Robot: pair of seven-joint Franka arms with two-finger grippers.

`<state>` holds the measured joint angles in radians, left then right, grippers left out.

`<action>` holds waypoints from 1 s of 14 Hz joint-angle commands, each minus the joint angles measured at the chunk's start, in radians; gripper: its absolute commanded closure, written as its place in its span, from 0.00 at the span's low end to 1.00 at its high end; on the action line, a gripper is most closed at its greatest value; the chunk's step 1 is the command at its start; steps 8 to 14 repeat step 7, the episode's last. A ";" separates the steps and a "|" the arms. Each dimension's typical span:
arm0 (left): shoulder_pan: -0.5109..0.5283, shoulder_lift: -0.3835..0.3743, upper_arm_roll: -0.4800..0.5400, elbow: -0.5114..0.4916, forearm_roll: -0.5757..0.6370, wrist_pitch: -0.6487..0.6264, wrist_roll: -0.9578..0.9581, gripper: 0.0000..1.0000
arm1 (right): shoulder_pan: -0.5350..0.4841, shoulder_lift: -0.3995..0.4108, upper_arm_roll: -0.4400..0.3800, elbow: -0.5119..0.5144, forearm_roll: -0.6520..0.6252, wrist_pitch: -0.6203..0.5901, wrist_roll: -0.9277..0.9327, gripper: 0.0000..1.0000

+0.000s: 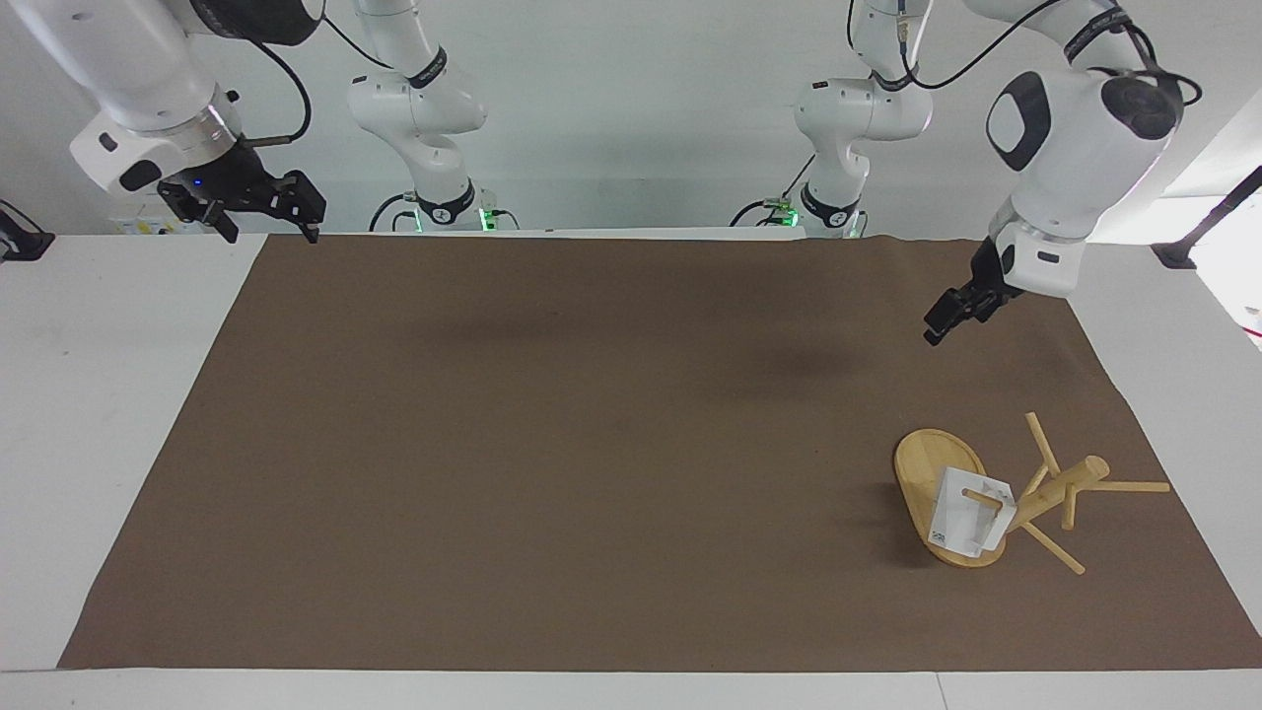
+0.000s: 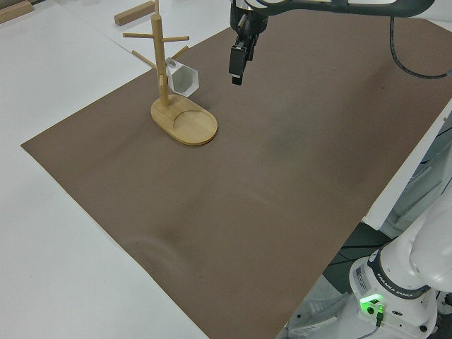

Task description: Hang cup on rack

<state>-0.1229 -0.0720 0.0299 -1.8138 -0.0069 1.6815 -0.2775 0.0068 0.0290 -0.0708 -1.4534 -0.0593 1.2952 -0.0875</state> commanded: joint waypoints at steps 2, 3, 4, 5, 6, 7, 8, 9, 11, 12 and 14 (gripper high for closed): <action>0.052 0.031 -0.005 0.151 0.028 -0.183 0.341 0.00 | 0.002 -0.018 -0.001 -0.024 -0.011 0.006 0.015 0.00; 0.060 0.035 -0.005 0.178 0.028 -0.204 0.403 0.00 | 0.004 -0.018 -0.001 -0.024 -0.011 0.006 0.015 0.00; 0.068 0.047 -0.005 0.211 0.021 -0.213 0.428 0.00 | 0.005 -0.018 -0.001 -0.024 -0.011 0.006 0.015 0.00; 0.068 0.064 -0.005 0.238 0.019 -0.215 0.428 0.00 | 0.007 -0.018 -0.001 -0.022 -0.011 0.006 0.015 0.00; 0.068 0.076 -0.005 0.266 0.016 -0.214 0.426 0.00 | 0.007 -0.018 -0.001 -0.022 -0.013 0.006 0.014 0.00; 0.068 0.089 -0.005 0.283 0.016 -0.212 0.426 0.00 | 0.007 -0.018 -0.001 -0.021 -0.013 0.004 0.014 0.00; 0.068 0.089 -0.005 0.283 0.016 -0.212 0.426 0.00 | 0.007 -0.018 -0.001 -0.021 -0.013 0.004 0.014 0.00; 0.068 0.089 -0.005 0.283 0.016 -0.212 0.426 0.00 | 0.007 -0.018 -0.001 -0.021 -0.013 0.004 0.014 0.00; 0.068 0.089 -0.005 0.283 0.016 -0.212 0.426 0.00 | 0.007 -0.018 -0.001 -0.021 -0.013 0.004 0.014 0.00; 0.068 0.089 -0.005 0.283 0.016 -0.212 0.426 0.00 | 0.007 -0.018 -0.001 -0.021 -0.013 0.004 0.014 0.00; 0.068 0.089 -0.005 0.283 0.016 -0.212 0.426 0.00 | 0.007 -0.018 -0.001 -0.021 -0.013 0.004 0.014 0.00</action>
